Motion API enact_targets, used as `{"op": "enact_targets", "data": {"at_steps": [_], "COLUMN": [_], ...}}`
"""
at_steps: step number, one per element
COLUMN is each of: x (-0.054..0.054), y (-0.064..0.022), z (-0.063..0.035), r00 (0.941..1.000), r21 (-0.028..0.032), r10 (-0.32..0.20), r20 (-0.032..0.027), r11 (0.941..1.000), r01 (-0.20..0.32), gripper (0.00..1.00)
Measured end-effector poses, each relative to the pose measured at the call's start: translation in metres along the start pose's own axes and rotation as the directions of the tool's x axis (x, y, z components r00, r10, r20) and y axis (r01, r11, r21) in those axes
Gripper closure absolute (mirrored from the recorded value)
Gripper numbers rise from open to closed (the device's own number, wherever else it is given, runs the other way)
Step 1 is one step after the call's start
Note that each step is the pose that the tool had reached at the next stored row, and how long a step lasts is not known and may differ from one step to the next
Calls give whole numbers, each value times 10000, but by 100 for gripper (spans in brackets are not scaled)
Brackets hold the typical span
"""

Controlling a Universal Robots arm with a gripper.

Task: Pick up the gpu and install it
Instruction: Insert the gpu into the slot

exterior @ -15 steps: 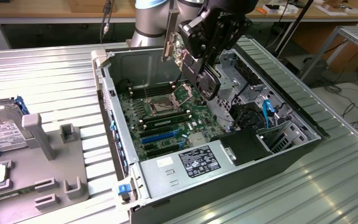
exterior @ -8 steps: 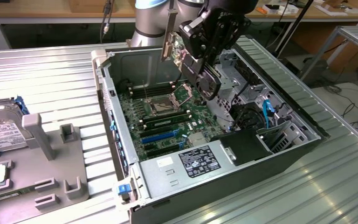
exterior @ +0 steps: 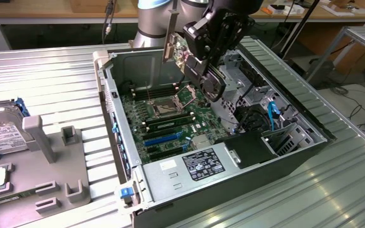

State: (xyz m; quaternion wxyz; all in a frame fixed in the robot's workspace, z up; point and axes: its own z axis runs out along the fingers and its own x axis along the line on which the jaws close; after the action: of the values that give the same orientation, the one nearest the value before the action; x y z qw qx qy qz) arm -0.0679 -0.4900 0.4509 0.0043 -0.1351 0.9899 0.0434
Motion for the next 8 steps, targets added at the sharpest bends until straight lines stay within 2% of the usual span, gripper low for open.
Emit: {"op": "enact_targets", "data": {"at_steps": [8], "x": [0], "y": [0], "z": [1], "r00": [9994], "r21": [-7], "r10": [-343], "r20": [-29], "r11": [9994], "r01": [343], "gripper": [73]}}
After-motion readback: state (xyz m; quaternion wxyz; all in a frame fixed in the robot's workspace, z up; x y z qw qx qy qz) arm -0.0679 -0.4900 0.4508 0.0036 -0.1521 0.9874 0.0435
